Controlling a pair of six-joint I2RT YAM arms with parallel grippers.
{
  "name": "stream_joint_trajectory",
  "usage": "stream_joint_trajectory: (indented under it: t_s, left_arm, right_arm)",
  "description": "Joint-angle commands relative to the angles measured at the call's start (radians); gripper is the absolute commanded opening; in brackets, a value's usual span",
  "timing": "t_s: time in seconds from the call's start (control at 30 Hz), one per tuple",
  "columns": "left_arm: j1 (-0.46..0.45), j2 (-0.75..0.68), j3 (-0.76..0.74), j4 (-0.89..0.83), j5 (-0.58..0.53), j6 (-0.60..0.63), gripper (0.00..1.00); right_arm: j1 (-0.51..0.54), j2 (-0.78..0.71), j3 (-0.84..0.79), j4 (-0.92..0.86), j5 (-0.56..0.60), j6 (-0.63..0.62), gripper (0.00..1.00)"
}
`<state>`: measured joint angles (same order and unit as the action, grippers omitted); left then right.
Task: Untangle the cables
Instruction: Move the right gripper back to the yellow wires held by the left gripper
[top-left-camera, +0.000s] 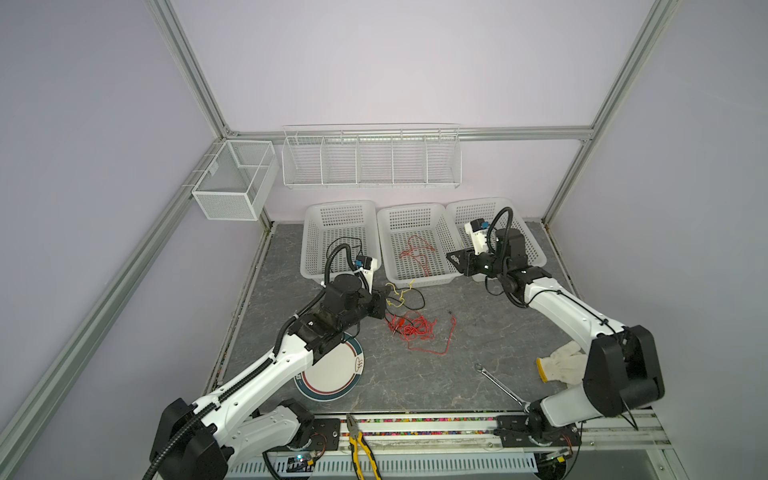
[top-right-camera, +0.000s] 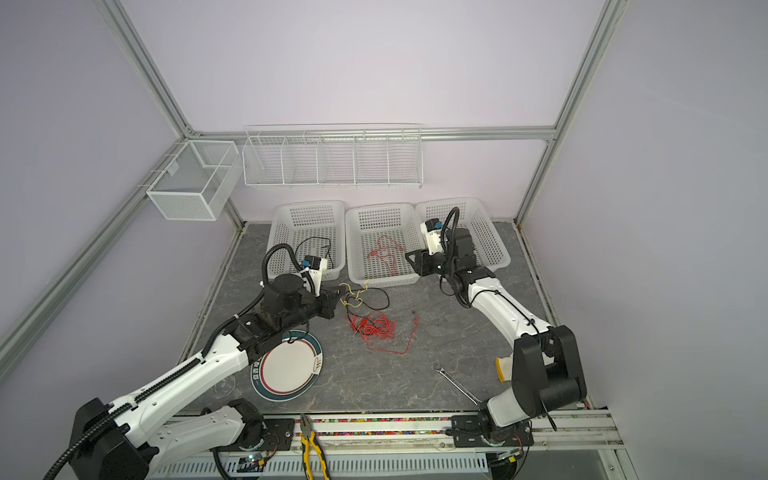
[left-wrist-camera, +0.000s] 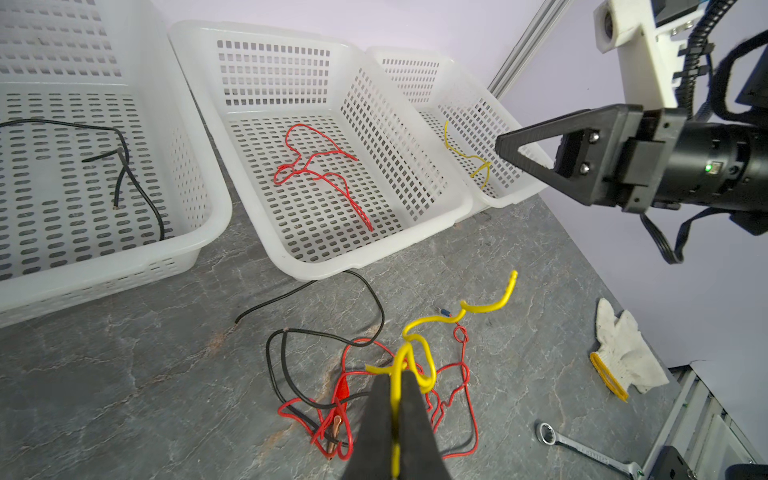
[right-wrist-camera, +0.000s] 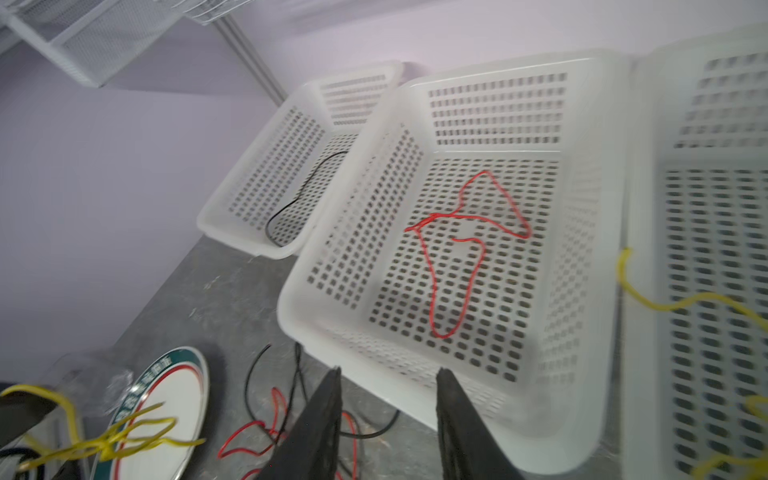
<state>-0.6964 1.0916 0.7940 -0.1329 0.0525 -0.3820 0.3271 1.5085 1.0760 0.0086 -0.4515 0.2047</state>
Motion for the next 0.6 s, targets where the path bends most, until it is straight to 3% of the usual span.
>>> stream_joint_trajectory:
  t_s: [0.0,0.3,0.57]
  left_arm:
    - [-0.005,0.022,0.053,0.014,-0.013,-0.005,0.0]
    - [-0.005,0.084,0.114,-0.011,-0.112,-0.036,0.0]
    - [-0.005,0.141,0.156,-0.007,-0.04,-0.053,0.0]
  right_arm:
    - [0.042,-0.038,-0.011,-0.014,-0.146,-0.064,0.44]
    - [0.11,-0.071,-0.016,-0.104,-0.143,-0.157,0.48]
    - [0.219,-0.036,-0.001,-0.074,-0.111,-0.177,0.59]
